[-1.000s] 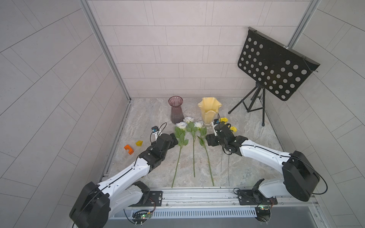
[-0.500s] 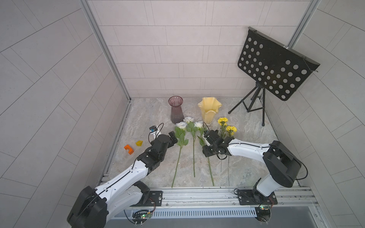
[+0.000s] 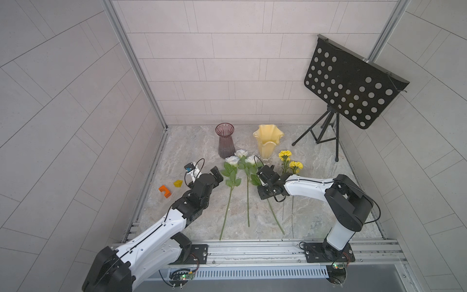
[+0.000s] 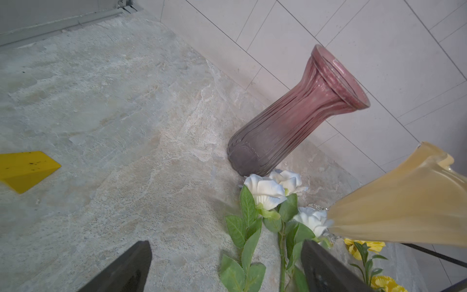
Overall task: Arrange the flowers in different vases according to their colors
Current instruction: Pick up the flower at the center of the board, then insert the flower into the vase.
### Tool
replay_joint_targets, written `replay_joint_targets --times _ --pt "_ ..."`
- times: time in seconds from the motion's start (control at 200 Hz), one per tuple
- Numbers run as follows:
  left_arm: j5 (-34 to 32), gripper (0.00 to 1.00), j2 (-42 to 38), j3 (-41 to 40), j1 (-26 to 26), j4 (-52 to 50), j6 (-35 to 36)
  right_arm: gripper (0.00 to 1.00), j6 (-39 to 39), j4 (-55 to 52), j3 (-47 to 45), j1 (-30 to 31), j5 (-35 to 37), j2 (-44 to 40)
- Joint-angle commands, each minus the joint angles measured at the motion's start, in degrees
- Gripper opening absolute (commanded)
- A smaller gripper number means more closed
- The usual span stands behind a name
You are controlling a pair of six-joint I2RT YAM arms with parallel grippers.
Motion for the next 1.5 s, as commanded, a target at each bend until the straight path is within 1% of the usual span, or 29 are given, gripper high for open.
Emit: replay_joint_targets --times 0.0,0.17,0.315,0.495,0.55,0.635,0.715,0.78,0.846,0.886,0.931,1.016,1.086,1.161,1.266,1.371,1.496 --pt "-4.8 1.0 -1.9 -2.1 -0.2 -1.9 -2.7 0.0 0.3 -3.6 0.5 0.6 1.4 -1.3" --pt "-7.0 1.0 -3.8 -3.8 -0.2 -1.3 -4.3 0.0 1.4 -4.8 0.4 1.3 1.3 -8.2" --pt "-7.2 1.0 -3.6 -4.3 -0.2 -0.6 -4.2 0.0 2.1 -5.0 0.6 1.4 1.0 -17.2" --pt "-4.6 1.0 -0.4 -3.7 -0.2 2.5 -0.2 0.0 0.7 -3.6 1.8 1.4 -0.6 -27.8" --pt "-3.3 1.0 0.8 -3.0 -0.2 2.8 1.0 0.0 0.0 -2.3 1.9 1.4 0.1 -30.3" --pt "1.4 1.0 2.4 -1.4 -0.2 3.6 5.3 0.0 -2.3 -0.2 2.5 1.4 2.3 -33.6" --pt "8.4 1.0 3.9 0.8 -0.3 3.7 10.2 0.0 -5.2 0.9 4.2 1.4 6.2 -35.3" --pt "15.4 1.0 5.6 1.6 -0.5 6.3 15.0 0.0 -6.9 3.7 5.1 1.4 10.8 -36.4" --pt "22.8 1.0 7.4 0.9 -0.9 11.6 17.7 0.0 -8.5 9.1 4.9 1.4 16.2 -37.7" --pt "26.2 1.0 8.7 0.9 -1.3 13.9 18.8 0.0 -9.1 12.5 4.9 1.4 19.9 -38.1" --pt "29.3 1.0 10.3 1.5 -1.9 15.1 20.1 0.0 -10.6 16.4 5.6 1.4 23.9 -37.9" --pt "32.0 1.0 12.6 3.1 -3.5 15.2 22.3 0.0 -14.7 24.0 8.1 1.3 30.6 -35.2" --pt "32.6 1.0 13.7 3.8 -4.9 15.2 24.1 0.0 -18.7 28.4 12.2 0.9 34.6 -31.2" --pt "32.3 1.0 14.1 3.9 -5.9 15.2 25.7 0.0 -22.2 30.1 18.1 -0.5 36.6 -26.4" --pt "31.2 1.0 14.1 3.7 -6.5 15.3 26.9 0.0 -24.0 32.3 24.5 -4.1 36.5 -20.2" --pt "30.8 1.0 14.9 3.6 -6.6 15.7 28.1 0.0 -22.0 34.0 29.1 -9.6 34.3 -14.2" --pt "32.8 1.0 16.7 4.4 -6.9 16.2 28.9 0.0 -19.2 36.2 34.0 -14.9 29.8 -7.7"
